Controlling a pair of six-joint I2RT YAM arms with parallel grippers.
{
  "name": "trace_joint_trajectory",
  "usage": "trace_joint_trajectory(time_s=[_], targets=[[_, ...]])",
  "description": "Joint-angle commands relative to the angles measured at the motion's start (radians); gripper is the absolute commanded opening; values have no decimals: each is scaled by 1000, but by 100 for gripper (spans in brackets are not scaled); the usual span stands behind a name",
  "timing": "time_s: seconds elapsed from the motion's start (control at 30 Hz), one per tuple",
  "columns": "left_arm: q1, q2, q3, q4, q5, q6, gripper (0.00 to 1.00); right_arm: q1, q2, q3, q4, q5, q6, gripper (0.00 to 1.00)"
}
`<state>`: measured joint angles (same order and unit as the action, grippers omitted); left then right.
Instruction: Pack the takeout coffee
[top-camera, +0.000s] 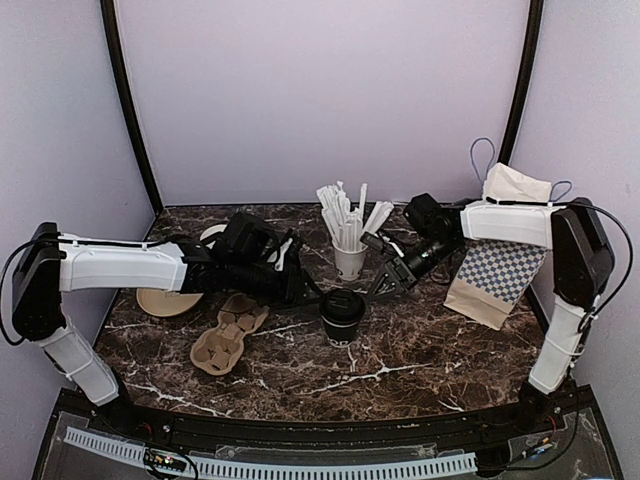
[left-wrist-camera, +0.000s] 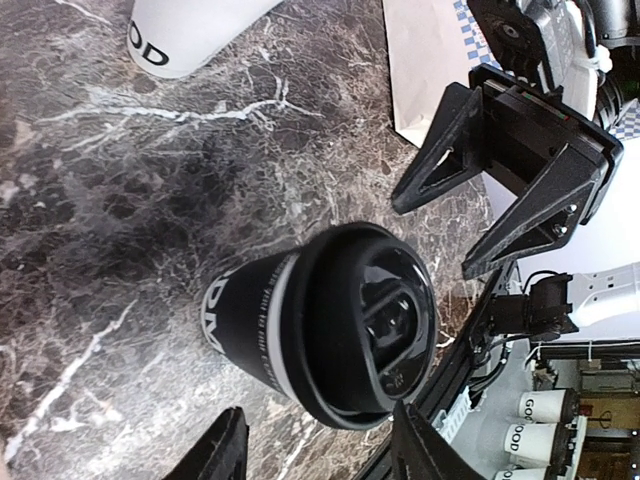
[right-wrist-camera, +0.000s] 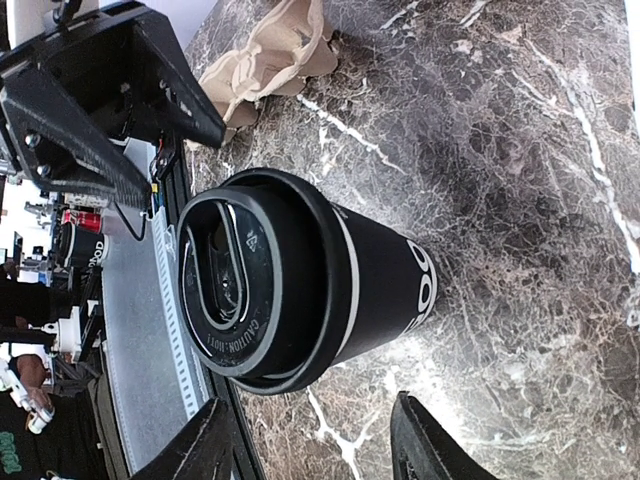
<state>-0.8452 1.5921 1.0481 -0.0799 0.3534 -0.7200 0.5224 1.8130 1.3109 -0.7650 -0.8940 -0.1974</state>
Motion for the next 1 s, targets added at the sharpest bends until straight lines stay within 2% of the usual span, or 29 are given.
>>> trace_joint_trajectory(time_s=[0.0,0.27,0.47,0.97], targets=[[1,16,-13,102,52,-54,50,-4,11,22,33,-21,25,54],[1,20,-24,101,36,-65,44,11,17,33,30,-23,30,56],[2,3,-40,53,-12,-72,42,22,40,55,16,-25,30,56],[11,53,-52,76,37,-65,36,46,71,64,11,-28,28,54]])
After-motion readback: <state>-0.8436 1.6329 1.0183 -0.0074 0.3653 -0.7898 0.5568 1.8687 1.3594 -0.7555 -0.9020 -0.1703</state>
